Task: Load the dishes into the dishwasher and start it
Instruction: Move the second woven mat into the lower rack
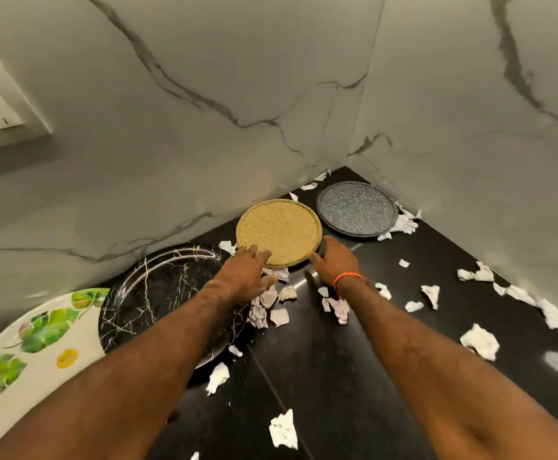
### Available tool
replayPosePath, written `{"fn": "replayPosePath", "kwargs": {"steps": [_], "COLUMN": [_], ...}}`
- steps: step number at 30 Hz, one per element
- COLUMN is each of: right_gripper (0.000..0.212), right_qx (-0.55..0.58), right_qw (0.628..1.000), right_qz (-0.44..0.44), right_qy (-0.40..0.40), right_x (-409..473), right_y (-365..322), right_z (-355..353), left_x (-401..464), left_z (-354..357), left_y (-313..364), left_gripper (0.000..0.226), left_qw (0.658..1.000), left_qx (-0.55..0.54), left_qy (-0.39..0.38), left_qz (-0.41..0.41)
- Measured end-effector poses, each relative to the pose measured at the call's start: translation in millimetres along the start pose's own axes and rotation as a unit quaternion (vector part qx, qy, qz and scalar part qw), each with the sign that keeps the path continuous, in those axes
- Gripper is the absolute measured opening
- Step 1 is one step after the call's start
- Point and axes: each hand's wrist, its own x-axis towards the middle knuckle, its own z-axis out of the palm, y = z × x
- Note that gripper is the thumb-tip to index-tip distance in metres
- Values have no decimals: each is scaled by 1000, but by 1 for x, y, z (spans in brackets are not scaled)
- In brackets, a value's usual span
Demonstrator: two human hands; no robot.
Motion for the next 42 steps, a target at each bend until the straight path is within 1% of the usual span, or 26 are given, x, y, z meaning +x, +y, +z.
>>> {"fn": "replayPosePath", "kwargs": {"steps": [3, 5, 7, 8, 10, 12, 14, 17, 19, 22, 25, 28, 31, 32, 34, 35, 37, 39, 40, 42], "right_gripper": [51, 58, 57, 53, 34, 16, 6, 11, 20, 27, 23, 17, 17, 19, 18, 18, 25, 36, 39, 39], "right_qx": [26, 60, 114, 145, 221, 323, 385, 420, 414, 448, 460, 442, 443, 454, 475, 469, 408, 277, 207, 111], "right_qw": [999, 997, 992, 986, 968, 934, 906, 886, 886, 866, 864, 874, 870, 860, 844, 847, 880, 922, 939, 960], "right_qz": [25, 38, 61, 80, 122, 156, 177, 193, 203, 214, 187, 165, 162, 173, 183, 178, 161, 137, 121, 85], "right_qy": [-7, -10, 0, 3, 3, -5, 12, 29, 43, 63, 81, 113, 146, 155, 171, 175, 184, 235, 247, 244], "right_x": [25, 36, 42, 44, 44, 40, 33, 18, 2, -25, -54, -88, -126, -148, -190, -207, -231, -277, -296, -338], "right_y": [1, 1, -1, -2, -5, -4, -2, 3, 0, -8, -14, -12, -1, -5, -8, -4, 4, 28, 38, 65], "right_z": [6, 14, 17, 18, 18, 20, 19, 13, 5, -6, -17, -22, -27, -31, -38, -38, -37, -36, -35, -33], "left_x": [13, 14, 14, 13, 11, 6, -2, -18, -31, -50, -72, -99, -125, -133, -145, -150, -152, -169, -175, -189], "left_z": [9, 14, 15, 14, 12, 8, 3, -3, -7, -12, -12, -10, -7, -6, -4, -1, 4, 16, 21, 32], "left_y": [-6, -7, -7, -7, -5, -3, -1, 2, 3, 4, 8, 11, 20, 24, 31, 34, 37, 57, 65, 87], "left_gripper": [71, 68, 66, 65, 64, 64, 64, 70, 73, 75, 77, 71, 61, 60, 57, 54, 48, 46, 46, 44], "left_qw": [999, 999, 999, 999, 1000, 1000, 1000, 1000, 1000, 1000, 999, 992, 972, 964, 951, 943, 930, 911, 901, 879], "left_qx": [28, 28, 19, 15, 4, -4, -2, -9, -12, -10, -7, -6, -19, -25, -43, -49, -61, -69, -73, -78], "left_qy": [-34, -36, -32, -30, -25, -15, 1, 10, 10, 21, 39, 91, 182, 203, 214, 221, 239, 245, 249, 258], "left_qz": [-6, -13, -19, -19, -17, -16, -14, -20, -20, -2, 29, 83, 147, 170, 219, 244, 271, 325, 347, 392]}}
